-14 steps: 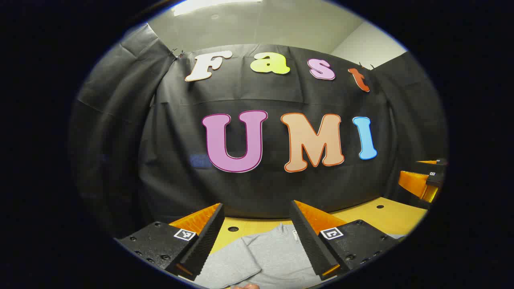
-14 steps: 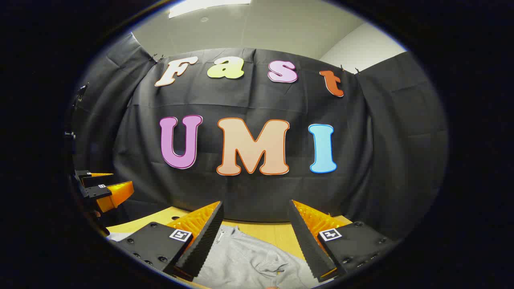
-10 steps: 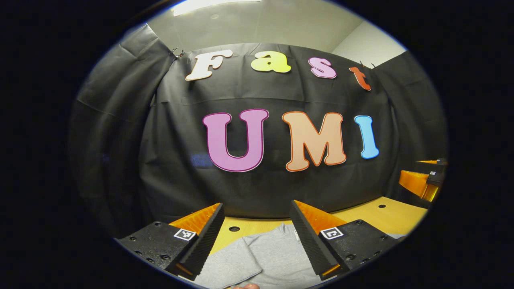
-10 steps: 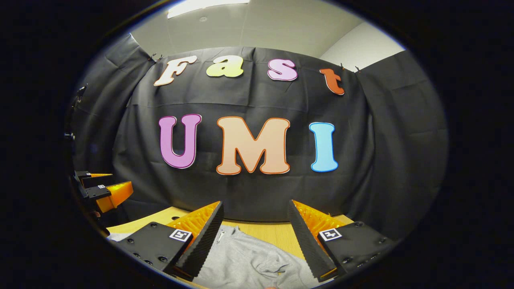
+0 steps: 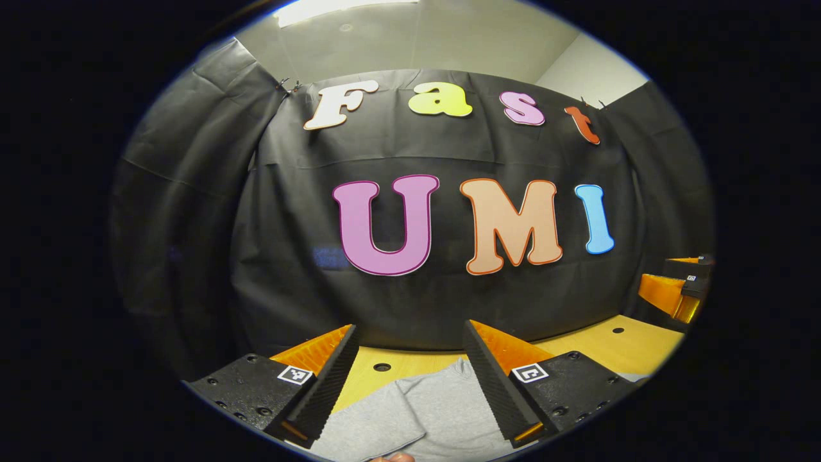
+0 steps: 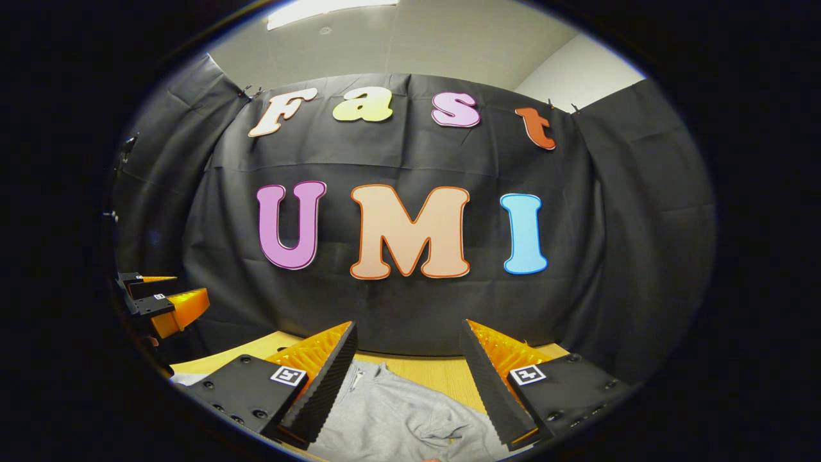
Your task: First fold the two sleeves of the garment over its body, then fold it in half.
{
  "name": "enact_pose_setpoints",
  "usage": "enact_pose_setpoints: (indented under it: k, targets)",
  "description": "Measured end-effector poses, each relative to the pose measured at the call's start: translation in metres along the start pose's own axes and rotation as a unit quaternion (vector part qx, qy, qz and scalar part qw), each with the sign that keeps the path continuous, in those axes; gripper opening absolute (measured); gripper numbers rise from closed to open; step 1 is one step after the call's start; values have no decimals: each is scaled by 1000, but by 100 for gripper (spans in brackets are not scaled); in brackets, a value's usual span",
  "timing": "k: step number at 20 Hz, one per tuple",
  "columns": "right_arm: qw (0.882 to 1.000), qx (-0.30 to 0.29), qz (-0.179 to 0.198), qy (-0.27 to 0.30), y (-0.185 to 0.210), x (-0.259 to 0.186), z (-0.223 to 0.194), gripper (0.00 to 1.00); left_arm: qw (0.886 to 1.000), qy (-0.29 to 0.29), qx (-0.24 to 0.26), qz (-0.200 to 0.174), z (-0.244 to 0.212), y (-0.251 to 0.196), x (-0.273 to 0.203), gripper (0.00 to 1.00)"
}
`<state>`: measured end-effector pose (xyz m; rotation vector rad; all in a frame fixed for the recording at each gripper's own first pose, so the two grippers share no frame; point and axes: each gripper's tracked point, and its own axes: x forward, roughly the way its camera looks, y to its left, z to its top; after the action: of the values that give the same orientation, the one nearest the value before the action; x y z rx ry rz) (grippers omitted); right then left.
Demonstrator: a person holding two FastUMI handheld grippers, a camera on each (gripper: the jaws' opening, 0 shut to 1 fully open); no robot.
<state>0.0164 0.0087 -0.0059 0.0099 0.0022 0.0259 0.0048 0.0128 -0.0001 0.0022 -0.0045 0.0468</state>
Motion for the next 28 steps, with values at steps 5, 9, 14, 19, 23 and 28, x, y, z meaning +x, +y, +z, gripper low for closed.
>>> enact_pose_setpoints:
  k: [5,9,14,19,23,28]
  targets:
    - [1000,2,-2,-4,-2,1,2,99,1000,-1,0,-1,-1,-2,2,96]
    - [1000,5,-8,-1,-7,0,1,100,1000,-2,1,-5,0,-3,3,98]
    - [1000,3,-17,4,-17,0,-5,99,1000,-1,7,-15,-2,-9,2,96]
    - [998,-8,-62,21,-65,-5,-19,99,999,-6,11,-31,-2,-19,3,96]
    - [994,-24,-101,43,-110,-15,-34,99,999,-5,7,-43,-3,-28,4,96]
    - [986,-44,-143,70,-163,-35,-49,100,998,-9,14,-62,0,-41,7,96]
